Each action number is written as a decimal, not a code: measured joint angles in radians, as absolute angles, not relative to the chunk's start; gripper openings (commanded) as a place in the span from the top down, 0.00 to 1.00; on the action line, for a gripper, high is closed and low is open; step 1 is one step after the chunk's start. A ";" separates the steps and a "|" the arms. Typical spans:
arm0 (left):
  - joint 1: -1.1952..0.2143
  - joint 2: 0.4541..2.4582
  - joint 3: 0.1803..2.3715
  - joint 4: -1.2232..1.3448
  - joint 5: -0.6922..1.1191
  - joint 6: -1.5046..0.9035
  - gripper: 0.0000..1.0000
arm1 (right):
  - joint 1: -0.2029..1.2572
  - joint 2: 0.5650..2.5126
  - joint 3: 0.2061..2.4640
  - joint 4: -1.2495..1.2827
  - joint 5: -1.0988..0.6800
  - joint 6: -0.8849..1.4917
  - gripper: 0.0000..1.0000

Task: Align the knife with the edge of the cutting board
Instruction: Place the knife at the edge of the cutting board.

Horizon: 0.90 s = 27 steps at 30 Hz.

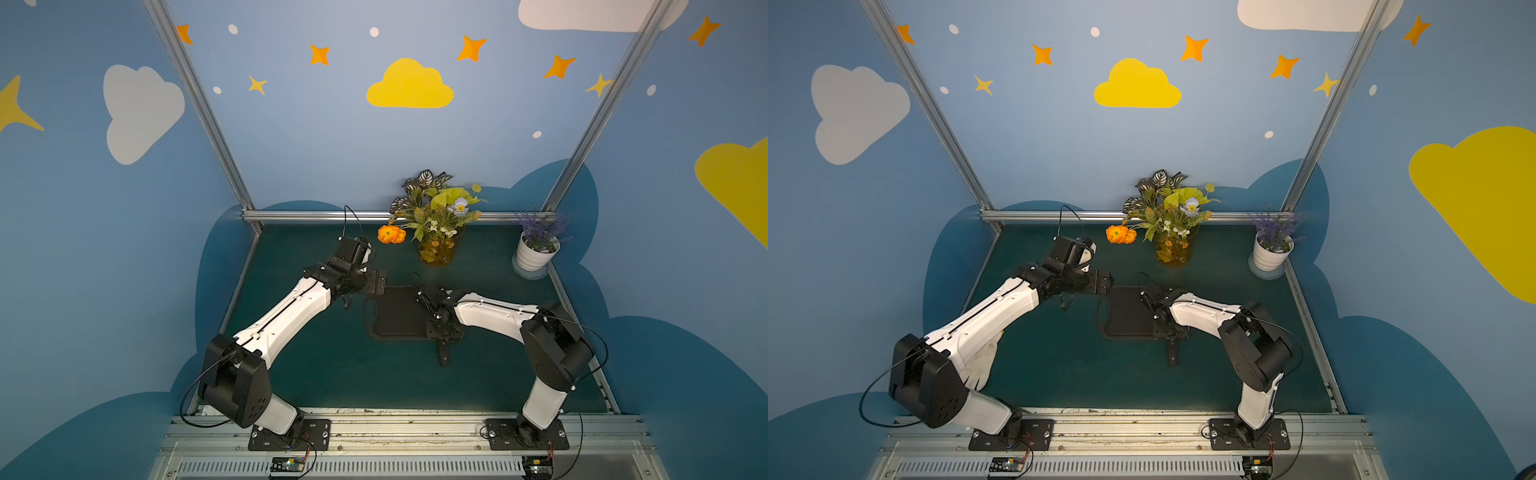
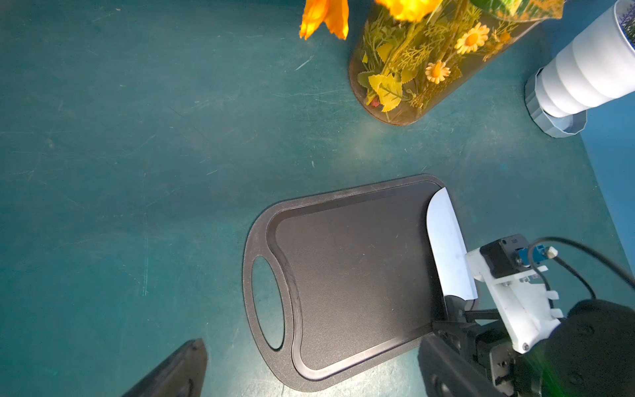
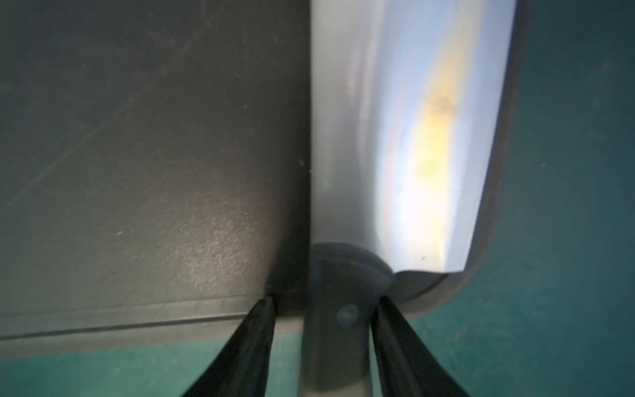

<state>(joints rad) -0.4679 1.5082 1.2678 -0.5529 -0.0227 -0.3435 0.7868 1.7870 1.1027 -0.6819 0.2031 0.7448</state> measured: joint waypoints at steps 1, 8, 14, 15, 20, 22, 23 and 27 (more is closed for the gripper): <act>-0.468 1.508 1.268 -0.553 -0.023 -0.344 0.00 | 0.791 1.784 1.099 -0.683 0.204 0.745 0.43; -0.468 1.508 1.268 -0.553 -0.023 -0.344 0.00 | 0.808 1.750 1.055 -0.689 0.208 0.751 0.43; -0.468 1.508 1.268 -0.553 -0.022 -0.344 0.00 | 0.833 1.729 1.022 -0.684 0.220 0.762 0.48; -0.468 1.508 1.268 -0.553 -0.023 -0.344 0.00 | 0.836 1.728 1.021 -0.685 0.221 0.763 0.49; -0.468 1.508 1.268 -0.553 -0.023 -0.344 0.00 | 0.857 1.727 1.015 -0.679 0.236 0.772 0.54; -0.468 1.508 1.268 -0.553 -0.026 -0.344 0.00 | 0.865 1.727 1.014 -0.676 0.247 0.779 0.56; -0.468 1.508 1.268 -0.553 -0.026 -0.344 0.00 | 0.869 1.726 1.011 -0.673 0.252 0.781 0.57; -0.468 1.508 1.268 -0.553 -0.027 -0.344 0.00 | 0.883 1.721 1.004 -0.665 0.268 0.791 0.59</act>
